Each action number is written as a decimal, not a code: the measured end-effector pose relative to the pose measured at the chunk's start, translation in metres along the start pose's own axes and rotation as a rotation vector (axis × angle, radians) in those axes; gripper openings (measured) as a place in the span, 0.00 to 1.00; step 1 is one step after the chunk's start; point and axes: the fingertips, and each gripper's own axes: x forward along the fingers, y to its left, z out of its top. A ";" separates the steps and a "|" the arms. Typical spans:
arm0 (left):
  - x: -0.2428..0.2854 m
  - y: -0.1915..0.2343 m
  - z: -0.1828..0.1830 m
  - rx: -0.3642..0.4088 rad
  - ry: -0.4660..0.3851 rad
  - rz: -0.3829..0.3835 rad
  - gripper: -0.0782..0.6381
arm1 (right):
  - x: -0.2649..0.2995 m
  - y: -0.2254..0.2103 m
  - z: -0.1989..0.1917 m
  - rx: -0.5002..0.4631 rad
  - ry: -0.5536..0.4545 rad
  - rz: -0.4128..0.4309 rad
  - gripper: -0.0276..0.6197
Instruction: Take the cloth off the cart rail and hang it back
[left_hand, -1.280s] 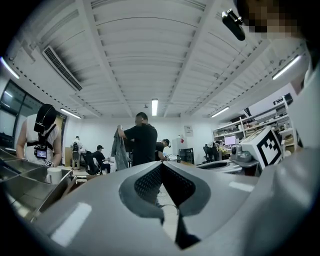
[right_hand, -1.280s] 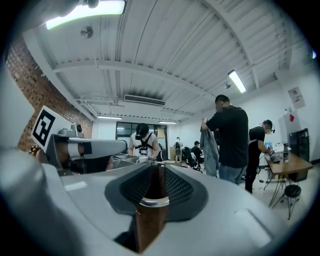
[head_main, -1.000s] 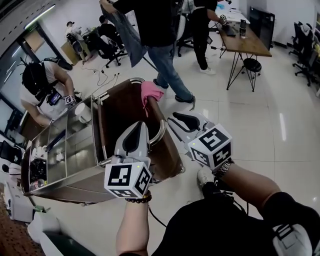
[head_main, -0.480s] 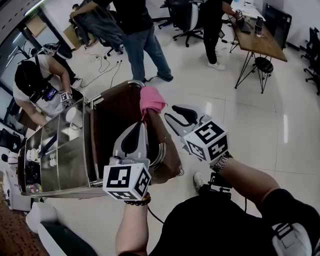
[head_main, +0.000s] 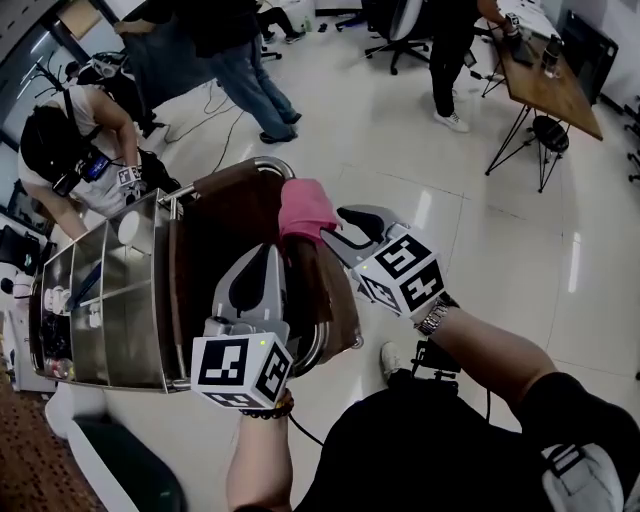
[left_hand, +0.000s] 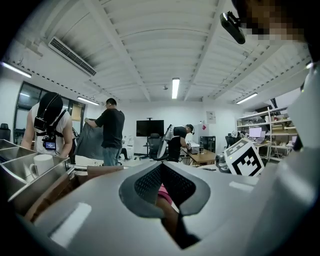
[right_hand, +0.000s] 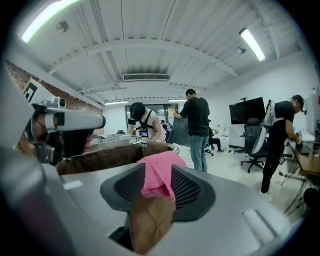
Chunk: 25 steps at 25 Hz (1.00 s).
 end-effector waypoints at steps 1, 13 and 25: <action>0.005 0.003 -0.002 -0.003 0.005 0.009 0.11 | 0.007 -0.004 -0.005 0.003 0.013 0.011 0.29; 0.053 0.032 -0.026 -0.032 0.045 0.058 0.11 | 0.063 -0.041 -0.036 0.104 0.084 0.140 0.30; 0.045 0.029 -0.024 -0.032 0.033 0.062 0.11 | 0.043 -0.037 0.003 0.075 -0.027 0.097 0.09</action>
